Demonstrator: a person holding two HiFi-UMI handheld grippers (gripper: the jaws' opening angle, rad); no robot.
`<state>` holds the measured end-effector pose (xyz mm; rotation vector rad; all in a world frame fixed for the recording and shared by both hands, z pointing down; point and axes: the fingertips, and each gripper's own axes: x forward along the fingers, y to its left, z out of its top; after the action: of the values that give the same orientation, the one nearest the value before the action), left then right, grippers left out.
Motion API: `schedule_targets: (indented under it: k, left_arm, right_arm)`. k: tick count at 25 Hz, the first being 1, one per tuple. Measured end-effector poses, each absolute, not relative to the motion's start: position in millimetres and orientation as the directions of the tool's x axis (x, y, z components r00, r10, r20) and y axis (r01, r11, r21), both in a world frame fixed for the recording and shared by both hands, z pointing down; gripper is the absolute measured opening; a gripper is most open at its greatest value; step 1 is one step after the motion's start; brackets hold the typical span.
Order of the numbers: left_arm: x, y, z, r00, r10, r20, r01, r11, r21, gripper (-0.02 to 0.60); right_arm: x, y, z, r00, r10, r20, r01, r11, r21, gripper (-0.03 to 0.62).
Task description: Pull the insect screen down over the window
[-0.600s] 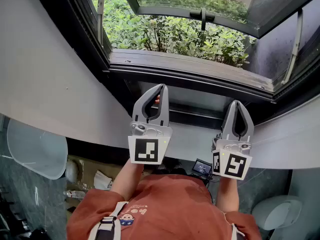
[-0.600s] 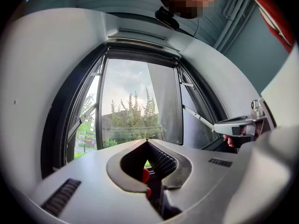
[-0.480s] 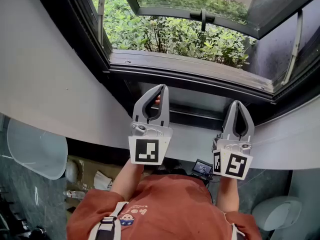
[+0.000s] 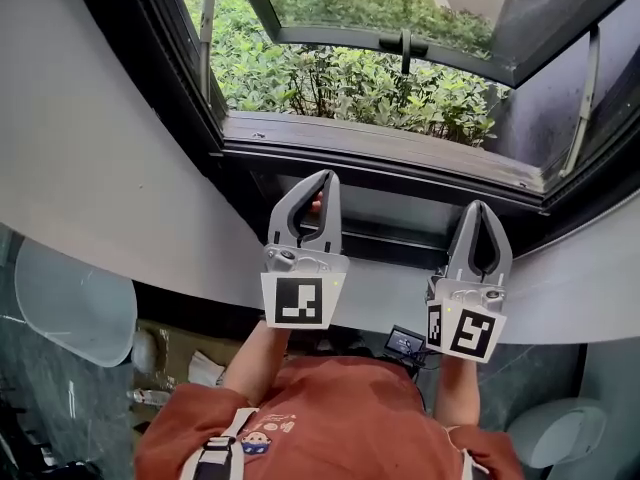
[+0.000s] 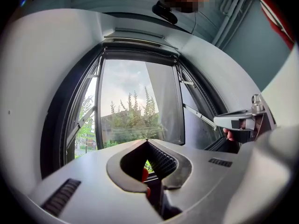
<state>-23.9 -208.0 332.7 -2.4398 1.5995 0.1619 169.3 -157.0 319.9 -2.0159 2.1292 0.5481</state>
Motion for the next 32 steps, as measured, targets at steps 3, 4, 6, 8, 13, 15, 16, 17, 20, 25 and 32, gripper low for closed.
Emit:
schedule_targets:
  k: [3, 4, 6, 8, 13, 15, 16, 17, 20, 25, 32]
  left_arm:
    - [-27, -209, 322, 0.396, -0.886, -0.241, -0.917, -0.371, -0.144, 0.006]
    - [-27, -209, 318, 0.395, -0.882, -0.257, -0.918, -0.367, -0.149, 0.006]
    - [-28, -209, 308, 0.386, -0.875, -0.291, -0.922, -0.357, -0.147, 0.006]
    - [-29, -209, 299, 0.388, -0.870, -0.305, -0.921, -0.348, -0.176, 0.006]
    - [-27, -212, 265, 0.396, -0.840, -0.370, -0.915, -0.328, -0.233, 0.006]
    - [-26, -213, 249, 0.389, -0.827, -0.406, -0.920, -0.321, -0.226, 0.006]
    - [-26, -214, 242, 0.388, -0.822, -0.417, -0.920, -0.317, -0.231, 0.006]
    - [-26, -215, 236, 0.385, -0.819, -0.425, -0.921, -0.314, -0.229, 0.006]
    - [-27, -219, 215, 0.378, -0.807, -0.454, -0.925, -0.312, -0.215, 0.006]
    - [-32, -222, 175, 0.373, -0.769, -0.520, -0.925, -0.261, -0.277, 0.006]
    - [-36, -224, 133, 0.362, -0.723, -0.589, -0.929, -0.232, -0.287, 0.006]
  right_arm:
    - [169, -159, 309, -0.075, -0.920, -0.384, -0.986, 0.011, 0.167, 0.009]
    - [170, -160, 304, -0.075, -0.916, -0.393, -0.985, 0.007, 0.171, 0.009]
    - [171, -163, 294, -0.074, -0.907, -0.415, -0.985, 0.001, 0.173, 0.009]
    - [171, -164, 281, -0.072, -0.894, -0.443, -0.984, -0.009, 0.178, 0.009]
    - [172, -166, 236, -0.072, -0.842, -0.534, -0.981, -0.038, 0.192, 0.009]
    - [173, -166, 218, -0.072, -0.819, -0.569, -0.979, -0.049, 0.196, 0.009]
    - [174, -166, 210, -0.072, -0.808, -0.585, -0.979, -0.056, 0.198, 0.009]
    - [175, -166, 201, -0.072, -0.796, -0.601, -0.978, -0.063, 0.200, 0.009]
    - [176, -167, 178, -0.074, -0.762, -0.643, -0.976, -0.078, 0.205, 0.009]
    - [172, -170, 141, -0.099, -0.717, -0.690, -0.971, -0.082, 0.225, 0.009]
    - [168, -171, 103, -0.123, -0.666, -0.736, -0.963, -0.100, 0.252, 0.011]
